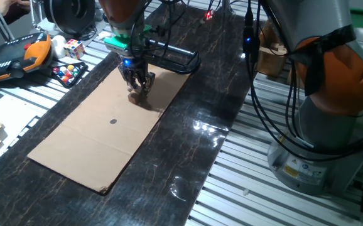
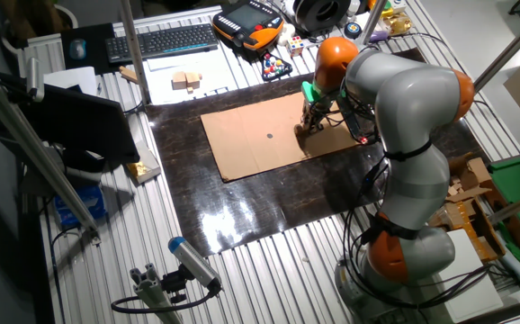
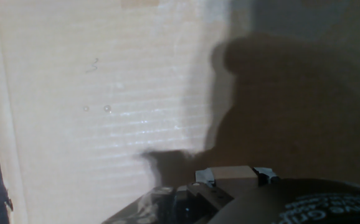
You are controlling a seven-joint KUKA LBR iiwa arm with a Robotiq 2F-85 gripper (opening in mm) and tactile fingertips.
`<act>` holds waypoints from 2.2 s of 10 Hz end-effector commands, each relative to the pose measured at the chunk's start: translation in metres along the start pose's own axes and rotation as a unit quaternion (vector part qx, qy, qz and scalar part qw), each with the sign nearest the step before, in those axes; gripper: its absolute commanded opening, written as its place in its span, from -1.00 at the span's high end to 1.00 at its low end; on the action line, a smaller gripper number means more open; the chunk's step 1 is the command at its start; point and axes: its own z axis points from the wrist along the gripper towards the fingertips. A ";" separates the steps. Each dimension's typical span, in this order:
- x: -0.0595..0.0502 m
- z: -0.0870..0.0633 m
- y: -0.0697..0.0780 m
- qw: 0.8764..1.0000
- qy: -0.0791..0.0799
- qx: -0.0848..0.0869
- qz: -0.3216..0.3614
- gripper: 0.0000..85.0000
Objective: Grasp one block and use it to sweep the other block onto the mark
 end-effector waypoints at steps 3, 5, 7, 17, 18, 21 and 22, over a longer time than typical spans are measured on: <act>0.000 0.000 0.000 1.000 0.001 -0.001 -0.001 0.98; 0.000 0.000 0.000 1.000 -0.002 -0.004 0.002 0.98; 0.000 0.000 0.000 1.000 -0.007 -0.005 0.002 0.98; 0.007 0.000 0.003 1.000 -0.003 -0.001 0.001 0.98; 0.008 0.000 0.003 1.000 -0.002 -0.001 0.001 0.98; 0.014 -0.001 0.003 1.000 -0.004 -0.002 0.004 0.98; 0.017 0.000 0.002 1.000 -0.006 -0.002 0.006 0.98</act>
